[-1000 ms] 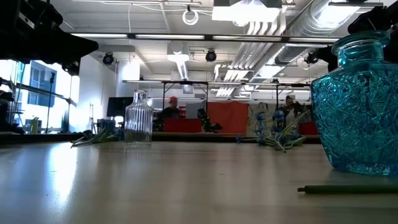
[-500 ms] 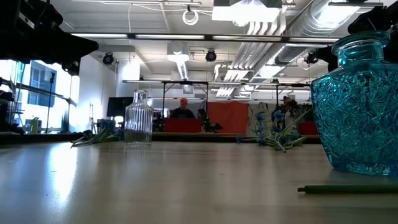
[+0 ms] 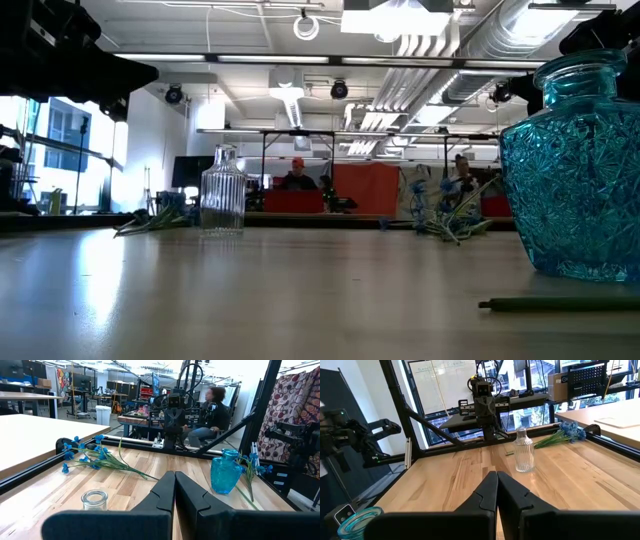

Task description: Sort flowers into vase by color

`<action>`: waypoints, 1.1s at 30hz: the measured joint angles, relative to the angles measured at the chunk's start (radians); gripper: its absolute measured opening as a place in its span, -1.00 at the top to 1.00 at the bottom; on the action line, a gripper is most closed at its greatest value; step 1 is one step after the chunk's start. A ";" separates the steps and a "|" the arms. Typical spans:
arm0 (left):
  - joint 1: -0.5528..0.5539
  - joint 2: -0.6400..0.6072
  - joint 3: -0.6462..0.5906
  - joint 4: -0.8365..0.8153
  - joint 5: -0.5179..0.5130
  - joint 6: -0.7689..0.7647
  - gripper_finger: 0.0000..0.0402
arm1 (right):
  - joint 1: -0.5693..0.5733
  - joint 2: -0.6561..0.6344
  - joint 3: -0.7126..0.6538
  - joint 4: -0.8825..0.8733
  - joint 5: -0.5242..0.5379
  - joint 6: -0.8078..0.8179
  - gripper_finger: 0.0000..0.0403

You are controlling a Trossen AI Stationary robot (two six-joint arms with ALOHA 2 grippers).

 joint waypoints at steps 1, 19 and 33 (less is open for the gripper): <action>0.000 0.000 0.000 0.000 0.000 0.000 1.00 | 0.000 0.000 0.000 0.000 0.000 -0.001 1.00; 0.000 0.000 0.000 0.000 0.000 0.000 1.00 | 0.000 0.000 0.000 0.000 0.000 -0.002 1.00; 0.000 0.000 0.000 -0.001 0.000 0.000 1.00 | 0.000 0.045 0.023 0.556 0.390 0.708 1.00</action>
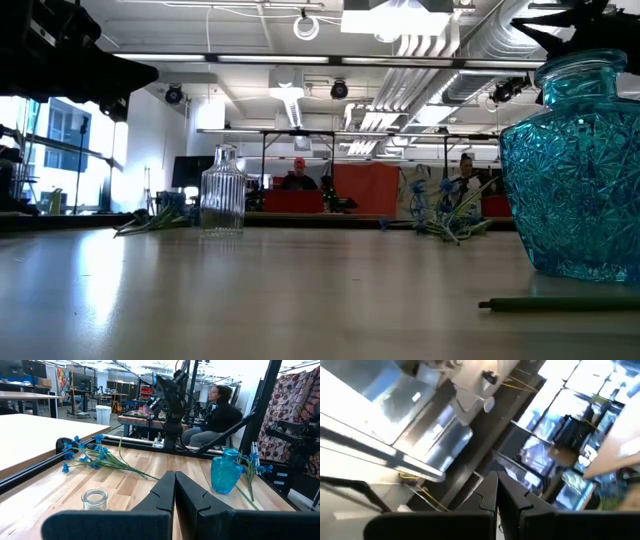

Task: Sort flowers into vase by color
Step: Put the top right light blue flowers into the transparent vase

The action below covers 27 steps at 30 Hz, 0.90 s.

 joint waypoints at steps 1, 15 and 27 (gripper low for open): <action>0.000 0.000 0.000 0.000 0.000 0.000 1.00 | 0.000 0.032 0.021 -0.013 -0.042 0.006 1.00; 0.000 0.000 0.000 -0.002 0.000 0.000 1.00 | -0.001 0.871 0.513 -0.699 -0.028 -0.006 1.00; 0.000 0.000 0.000 -0.002 0.000 0.000 1.00 | -0.211 1.324 0.713 -1.002 -0.175 0.259 0.48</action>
